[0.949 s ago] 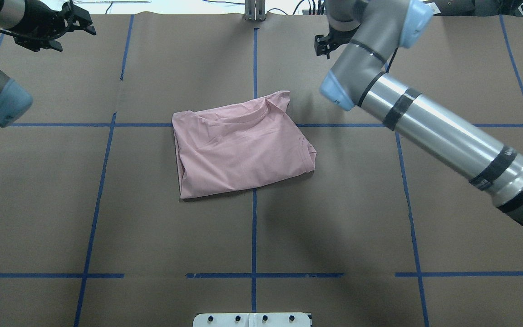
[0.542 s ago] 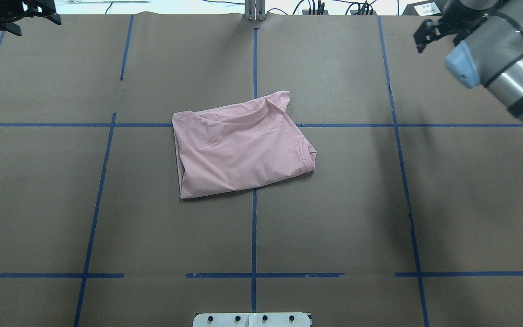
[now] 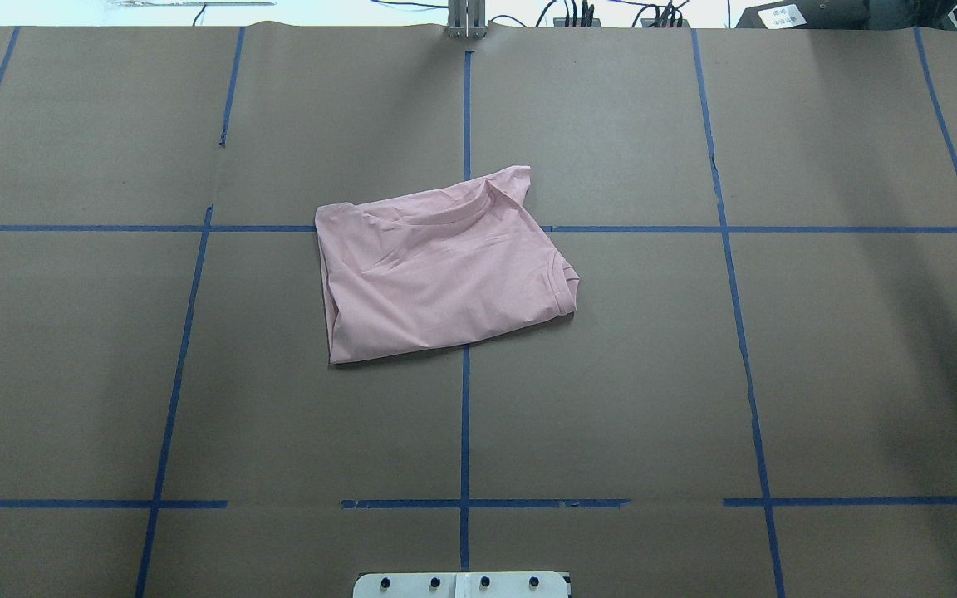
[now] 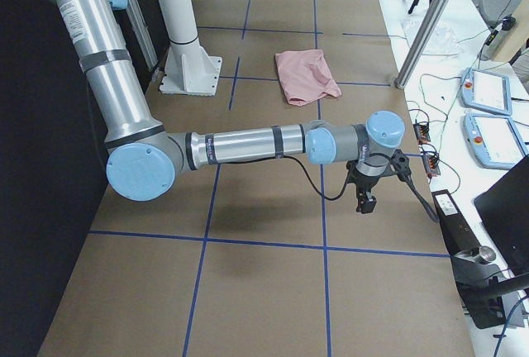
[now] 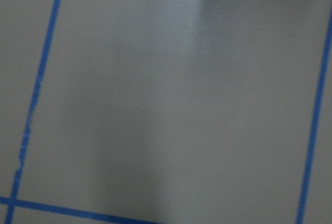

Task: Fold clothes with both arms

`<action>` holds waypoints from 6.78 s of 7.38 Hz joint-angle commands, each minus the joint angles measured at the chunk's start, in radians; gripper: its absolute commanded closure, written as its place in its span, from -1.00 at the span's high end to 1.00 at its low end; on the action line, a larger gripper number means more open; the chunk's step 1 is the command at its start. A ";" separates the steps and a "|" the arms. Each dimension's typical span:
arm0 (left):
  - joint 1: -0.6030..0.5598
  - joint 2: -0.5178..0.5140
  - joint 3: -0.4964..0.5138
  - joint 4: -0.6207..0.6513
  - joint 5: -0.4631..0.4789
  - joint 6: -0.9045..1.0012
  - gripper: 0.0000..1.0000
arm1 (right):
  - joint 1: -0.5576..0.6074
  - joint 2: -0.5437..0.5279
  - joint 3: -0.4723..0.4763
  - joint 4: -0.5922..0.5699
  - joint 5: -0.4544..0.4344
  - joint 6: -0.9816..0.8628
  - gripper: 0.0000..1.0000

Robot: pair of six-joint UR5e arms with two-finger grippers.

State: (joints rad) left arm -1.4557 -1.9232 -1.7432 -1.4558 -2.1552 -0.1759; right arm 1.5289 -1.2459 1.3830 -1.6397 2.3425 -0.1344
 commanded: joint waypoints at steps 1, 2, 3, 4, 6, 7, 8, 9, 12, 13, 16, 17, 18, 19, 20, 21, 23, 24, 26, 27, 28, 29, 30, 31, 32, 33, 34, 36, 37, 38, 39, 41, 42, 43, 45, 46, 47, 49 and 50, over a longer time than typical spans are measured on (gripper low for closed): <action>-0.121 0.060 0.014 0.107 -0.024 0.323 1.00 | 0.121 -0.004 0.004 -0.258 0.004 -0.262 1.00; -0.159 0.134 0.022 0.098 -0.111 0.414 1.00 | 0.163 -0.013 0.016 -0.309 0.020 -0.266 1.00; -0.163 0.223 -0.011 0.089 -0.145 0.412 1.00 | 0.169 -0.042 0.030 -0.296 0.064 -0.266 1.00; -0.152 0.246 0.035 -0.004 -0.138 0.411 1.00 | 0.168 -0.056 0.036 -0.211 0.049 -0.251 1.00; -0.143 0.271 0.260 -0.290 -0.124 0.411 1.00 | 0.154 -0.118 0.033 -0.067 0.037 -0.229 1.00; -0.143 0.270 0.272 -0.267 -0.121 0.408 1.00 | 0.154 -0.136 0.039 -0.039 0.041 -0.228 1.00; -0.143 0.268 0.255 -0.194 -0.124 0.409 1.00 | 0.154 -0.157 0.039 -0.038 0.043 -0.226 1.00; -0.140 0.270 0.245 -0.180 -0.129 0.406 1.00 | 0.154 -0.164 0.036 -0.038 0.044 -0.225 1.00; -0.080 0.283 0.191 -0.166 -0.141 0.227 1.00 | 0.154 -0.181 0.038 -0.039 0.046 -0.029 1.00; -0.081 0.283 0.191 -0.166 -0.141 0.225 1.00 | 0.145 -0.194 0.039 -0.037 0.043 -0.027 1.00; -0.080 0.283 0.192 -0.167 -0.141 0.225 1.00 | 0.052 -0.194 0.069 0.036 0.037 0.084 1.00; -0.080 0.283 0.192 -0.169 -0.141 0.225 1.00 | 0.013 -0.198 0.076 0.113 0.046 0.172 1.00; -0.080 0.283 0.192 -0.170 -0.141 0.225 1.00 | -0.024 -0.226 0.082 0.229 0.044 0.247 1.00; -0.080 0.283 0.191 -0.170 -0.141 0.225 1.00 | -0.024 -0.248 0.082 0.329 0.052 0.266 1.00; -0.080 0.283 0.192 -0.173 -0.141 0.225 1.00 | -0.024 -0.263 0.080 0.359 0.051 0.262 1.00; -0.081 0.285 0.192 -0.173 -0.141 0.228 1.00 | -0.024 -0.264 0.073 0.360 0.054 0.260 1.00; -0.081 0.293 0.192 -0.173 -0.141 0.231 1.00 | -0.026 -0.264 0.068 0.360 0.049 0.262 1.00; -0.081 0.293 0.192 -0.173 -0.141 0.231 1.00 | -0.026 -0.262 0.058 0.360 0.046 0.256 1.00; -0.081 0.293 0.191 -0.173 -0.141 0.233 1.00 | -0.026 -0.247 0.041 0.359 0.043 0.253 1.00; -0.081 0.291 0.189 -0.173 -0.141 0.233 1.00 | -0.026 -0.247 0.042 0.359 0.046 0.253 1.00; -0.081 0.291 0.188 -0.172 -0.143 0.233 1.00 | -0.026 -0.247 0.041 0.359 0.049 0.253 1.00; -0.083 0.293 0.183 -0.172 -0.143 0.233 1.00 | -0.024 -0.245 0.044 0.359 0.052 0.253 1.00; -0.083 0.294 0.165 -0.164 -0.143 0.233 1.00 | -0.024 -0.230 0.053 0.350 0.058 0.253 1.00; -0.084 0.294 0.156 -0.163 -0.143 0.231 1.00 | -0.001 -0.230 0.057 0.342 0.061 0.253 1.00; -0.084 0.294 0.156 -0.163 -0.143 0.231 1.00 | 0.023 -0.231 0.071 0.328 0.089 0.251 1.00; -0.084 0.296 0.156 -0.163 -0.143 0.233 1.00 | 0.040 -0.240 0.088 0.298 0.156 0.251 1.00; -0.084 0.294 0.157 -0.163 -0.143 0.231 1.00 | 0.043 -0.254 0.094 0.296 0.159 0.251 1.00; -0.086 0.294 0.154 -0.163 -0.143 0.233 1.00 | 0.037 -0.253 0.108 0.293 0.146 0.251 1.00; -0.086 0.294 0.152 -0.163 -0.143 0.231 1.00 | 0.040 -0.257 0.123 0.276 0.144 0.251 1.00; -0.086 0.294 0.151 -0.163 -0.143 0.233 1.00 | 0.039 -0.257 0.166 0.203 0.115 0.253 1.00; -0.086 0.296 0.146 -0.163 -0.143 0.231 1.00 | 0.028 -0.265 0.226 0.125 0.054 0.250 1.00; -0.086 0.296 0.146 -0.163 -0.143 0.231 1.00 | 0.034 -0.318 0.245 0.087 0.060 0.128 1.00; -0.086 0.296 0.146 -0.163 -0.143 0.231 1.00 | 0.039 -0.328 0.237 0.090 0.063 0.110 1.00; -0.086 0.296 0.146 -0.163 -0.143 0.231 1.00 | 0.040 -0.333 0.234 0.095 0.063 0.110 1.00; -0.086 0.296 0.148 -0.163 -0.143 0.231 1.00 | 0.040 -0.336 0.232 0.098 0.063 0.110 1.00; -0.086 0.296 0.148 -0.163 -0.143 0.233 1.00 | 0.040 -0.336 0.232 0.098 0.060 0.111 1.00; -0.086 0.296 0.148 -0.163 -0.143 0.233 1.00 | 0.040 -0.336 0.232 0.098 0.058 0.113 1.00; -0.086 0.296 0.149 -0.163 -0.143 0.231 1.00 | 0.040 -0.337 0.232 0.098 0.058 0.119 1.00; -0.086 0.296 0.151 -0.163 -0.143 0.233 1.00 | 0.040 -0.342 0.231 0.100 0.058 0.121 1.00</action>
State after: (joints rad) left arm -1.5416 -1.6275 -1.5939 -1.6184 -2.2979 0.0557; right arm 1.5692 -1.5841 1.6148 -1.5413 2.4008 -0.0166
